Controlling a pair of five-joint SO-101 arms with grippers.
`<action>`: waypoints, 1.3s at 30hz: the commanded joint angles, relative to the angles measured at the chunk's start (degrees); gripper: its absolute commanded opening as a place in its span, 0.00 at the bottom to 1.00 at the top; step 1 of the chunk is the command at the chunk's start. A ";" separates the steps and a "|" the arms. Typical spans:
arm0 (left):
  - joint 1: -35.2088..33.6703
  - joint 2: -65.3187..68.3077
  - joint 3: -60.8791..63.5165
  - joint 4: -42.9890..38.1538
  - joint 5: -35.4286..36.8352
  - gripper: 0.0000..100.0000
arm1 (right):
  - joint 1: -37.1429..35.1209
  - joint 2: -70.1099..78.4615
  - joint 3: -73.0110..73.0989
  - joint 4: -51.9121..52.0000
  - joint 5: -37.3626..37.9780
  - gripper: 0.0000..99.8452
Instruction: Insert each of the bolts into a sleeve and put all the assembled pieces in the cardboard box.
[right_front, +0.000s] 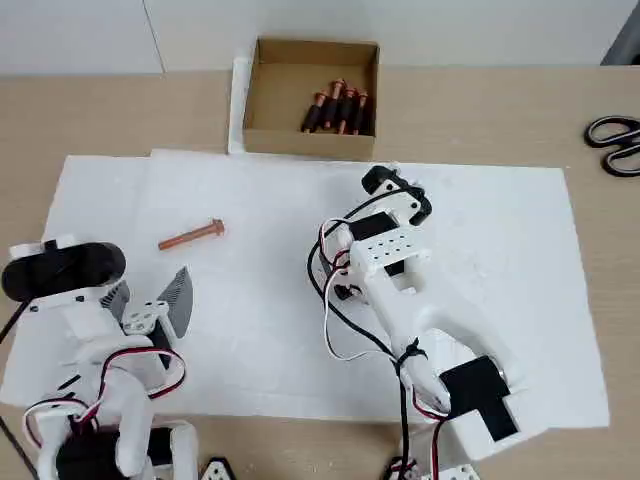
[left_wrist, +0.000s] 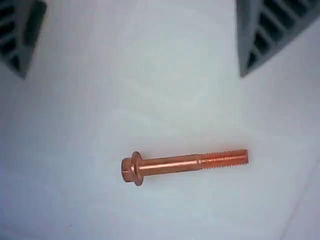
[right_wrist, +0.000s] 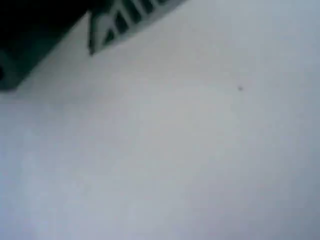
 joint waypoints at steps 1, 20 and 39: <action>0.00 -0.09 -0.22 -1.49 -0.26 0.25 | -0.48 -2.68 0.09 -0.66 -0.44 0.17; 0.00 0.09 -0.48 -1.05 -0.18 0.25 | -0.04 -7.60 -2.73 5.58 6.15 0.02; 0.00 0.09 -0.40 -1.05 -0.18 0.25 | 17.63 -22.64 -1.67 10.51 41.67 0.02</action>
